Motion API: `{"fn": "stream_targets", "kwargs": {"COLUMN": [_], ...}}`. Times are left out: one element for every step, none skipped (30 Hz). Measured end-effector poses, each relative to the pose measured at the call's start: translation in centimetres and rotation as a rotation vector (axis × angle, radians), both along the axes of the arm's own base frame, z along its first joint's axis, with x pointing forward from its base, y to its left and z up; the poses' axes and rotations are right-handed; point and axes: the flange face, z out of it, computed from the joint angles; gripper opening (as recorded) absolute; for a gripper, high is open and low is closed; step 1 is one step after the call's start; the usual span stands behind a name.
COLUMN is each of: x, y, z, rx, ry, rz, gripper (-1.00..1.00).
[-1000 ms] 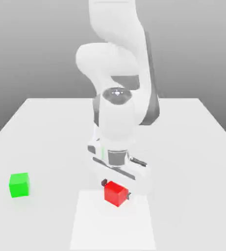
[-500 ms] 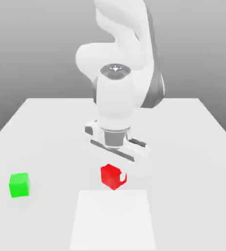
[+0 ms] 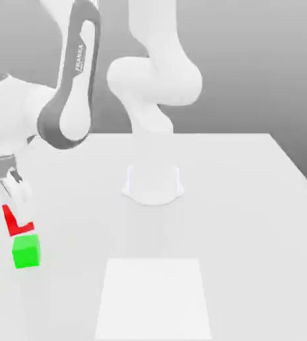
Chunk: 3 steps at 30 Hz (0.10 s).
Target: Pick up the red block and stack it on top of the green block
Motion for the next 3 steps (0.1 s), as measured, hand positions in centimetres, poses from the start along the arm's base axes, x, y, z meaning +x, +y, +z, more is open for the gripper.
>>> {"fn": "stream_targets", "kwargs": {"x": [-0.06,-0.06,-0.06], "y": [0.02,0.02,0.02], "z": [-0.56,-0.56,-0.56], "rx": [0.0,0.0,0.0], "ry": [0.001,0.001,0.001], "rz": [0.0,0.0,0.0], "gripper": [1.0,1.0,1.0]}}
